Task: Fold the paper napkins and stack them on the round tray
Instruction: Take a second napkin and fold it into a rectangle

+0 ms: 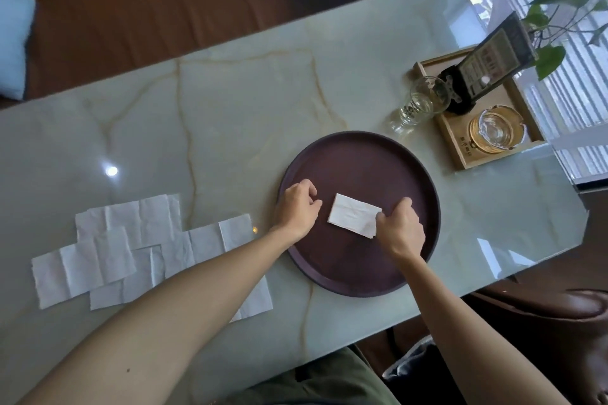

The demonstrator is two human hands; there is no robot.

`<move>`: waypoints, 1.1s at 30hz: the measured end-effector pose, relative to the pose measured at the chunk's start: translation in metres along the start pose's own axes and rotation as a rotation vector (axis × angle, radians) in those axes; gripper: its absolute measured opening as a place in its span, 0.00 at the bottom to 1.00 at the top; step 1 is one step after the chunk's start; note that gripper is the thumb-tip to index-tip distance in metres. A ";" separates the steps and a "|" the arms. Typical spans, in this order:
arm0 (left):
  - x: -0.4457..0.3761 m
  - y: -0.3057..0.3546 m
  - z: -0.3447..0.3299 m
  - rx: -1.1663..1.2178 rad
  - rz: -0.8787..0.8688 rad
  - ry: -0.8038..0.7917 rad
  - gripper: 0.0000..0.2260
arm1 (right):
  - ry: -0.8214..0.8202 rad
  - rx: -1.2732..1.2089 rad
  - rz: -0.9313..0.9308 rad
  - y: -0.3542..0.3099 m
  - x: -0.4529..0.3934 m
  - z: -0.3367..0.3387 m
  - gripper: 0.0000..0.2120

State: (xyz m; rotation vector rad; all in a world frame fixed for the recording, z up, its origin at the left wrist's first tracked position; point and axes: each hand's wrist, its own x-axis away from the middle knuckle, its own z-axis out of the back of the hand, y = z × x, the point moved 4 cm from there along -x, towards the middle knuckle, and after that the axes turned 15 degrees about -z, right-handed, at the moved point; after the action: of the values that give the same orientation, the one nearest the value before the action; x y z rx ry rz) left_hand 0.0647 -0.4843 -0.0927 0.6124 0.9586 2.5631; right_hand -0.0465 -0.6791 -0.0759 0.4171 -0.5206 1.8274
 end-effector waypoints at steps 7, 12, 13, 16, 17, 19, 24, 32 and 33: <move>0.040 -0.060 0.068 0.067 0.169 0.066 0.09 | -0.171 -0.100 0.398 -0.077 0.064 -0.026 0.09; 0.090 -0.122 0.111 0.131 0.300 0.155 0.12 | -0.407 0.015 0.498 -0.121 0.133 -0.077 0.10; 0.102 -0.133 0.118 0.141 0.323 0.167 0.12 | -0.451 0.044 0.498 -0.126 0.144 -0.089 0.12; 0.137 -0.168 0.131 0.179 0.379 0.181 0.13 | -0.549 0.141 0.501 -0.131 0.173 -0.124 0.17; 0.148 -0.179 0.133 0.190 0.393 0.174 0.13 | -0.557 0.179 0.497 -0.131 0.181 -0.133 0.18; 0.168 -0.196 0.137 0.189 0.416 0.159 0.16 | -0.519 0.240 0.525 -0.129 0.195 -0.150 0.21; 0.208 -0.228 0.142 0.220 0.457 0.135 0.20 | -0.256 0.521 0.919 -0.144 0.220 -0.170 0.30; 0.228 -0.243 0.137 0.326 0.428 0.077 0.20 | -0.090 0.784 0.836 -0.175 0.225 -0.186 0.20; 0.227 -0.244 0.137 0.339 0.423 0.073 0.21 | -0.104 0.780 0.829 -0.174 0.226 -0.185 0.16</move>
State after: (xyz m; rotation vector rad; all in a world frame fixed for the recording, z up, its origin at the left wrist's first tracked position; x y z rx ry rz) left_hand -0.0211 -0.1346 -0.1026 0.9016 1.4405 2.8183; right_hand 0.0463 -0.3517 -0.0876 0.9155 0.0101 2.8104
